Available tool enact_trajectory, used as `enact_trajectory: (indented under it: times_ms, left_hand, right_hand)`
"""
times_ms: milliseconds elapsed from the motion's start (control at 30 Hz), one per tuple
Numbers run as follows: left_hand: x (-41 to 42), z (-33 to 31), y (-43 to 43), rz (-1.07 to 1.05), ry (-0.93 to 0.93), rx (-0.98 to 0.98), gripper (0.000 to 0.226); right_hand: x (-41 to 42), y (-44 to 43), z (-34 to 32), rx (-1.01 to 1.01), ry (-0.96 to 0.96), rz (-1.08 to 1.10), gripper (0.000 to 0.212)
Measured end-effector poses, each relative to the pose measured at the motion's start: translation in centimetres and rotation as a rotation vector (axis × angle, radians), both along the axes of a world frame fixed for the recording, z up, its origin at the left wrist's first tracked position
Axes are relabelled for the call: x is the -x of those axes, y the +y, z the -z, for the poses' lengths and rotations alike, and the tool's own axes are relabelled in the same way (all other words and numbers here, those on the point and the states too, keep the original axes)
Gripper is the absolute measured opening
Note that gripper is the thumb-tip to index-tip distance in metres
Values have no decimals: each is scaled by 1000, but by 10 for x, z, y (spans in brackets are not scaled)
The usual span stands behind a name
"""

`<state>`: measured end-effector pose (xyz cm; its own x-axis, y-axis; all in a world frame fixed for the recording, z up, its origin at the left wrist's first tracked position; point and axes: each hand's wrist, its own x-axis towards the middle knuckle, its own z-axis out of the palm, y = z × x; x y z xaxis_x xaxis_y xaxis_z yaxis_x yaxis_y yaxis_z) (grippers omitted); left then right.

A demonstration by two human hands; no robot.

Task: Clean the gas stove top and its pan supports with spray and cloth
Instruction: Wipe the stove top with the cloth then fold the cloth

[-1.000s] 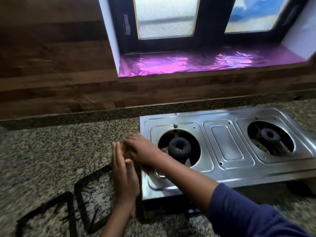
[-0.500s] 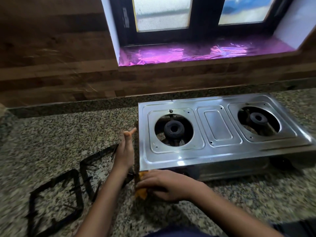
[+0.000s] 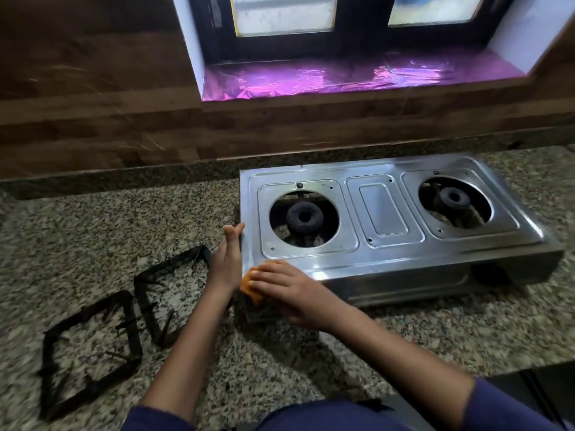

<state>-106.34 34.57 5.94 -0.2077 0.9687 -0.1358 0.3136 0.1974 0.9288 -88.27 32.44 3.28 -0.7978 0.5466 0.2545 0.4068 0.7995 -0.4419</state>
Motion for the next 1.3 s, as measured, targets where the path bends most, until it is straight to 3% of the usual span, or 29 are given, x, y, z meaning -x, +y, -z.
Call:
enact_trajectory:
  times_ms: [200, 333, 500, 667, 767, 900, 1100, 1200, 1300]
  left_hand:
    - [-5, 0, 12, -84, -40, 21, 116]
    - [-38, -3, 6, -103, 317, -160, 85]
    - [-122, 2, 0, 146, 510, -316, 66]
    - [-215, 14, 8, 445, 636, -378, 62]
    - [-267, 12, 18, 539, 705, -347, 65]
    - [-306, 9, 32, 568, 777, -293, 54]
    - [-343, 10, 45, 507, 798, -267, 69]
    - [-352, 13, 48, 489, 804, -251, 69]
    - [-363, 17, 46, 482, 820, -232, 63]
  right_hand:
    - [34, 6, 8, -122, -60, -176, 32]
    - [-36, 1, 5, -65, -22, -103, 42]
    - [-182, -11, 2, 85, 59, 344, 64]
    - [-343, -14, 1, 56, 64, 951, 43]
    - [-395, -3, -7, 93, 29, 1188, 36]
    - [-363, 10, -8, 85, 8, 1157, 37]
    - [-296, 16, -2, 37, -15, 723, 45]
    - [-339, 22, -3, 94, 10, 788, 42]
    - [-416, 27, -5, 98, 7, 1022, 36]
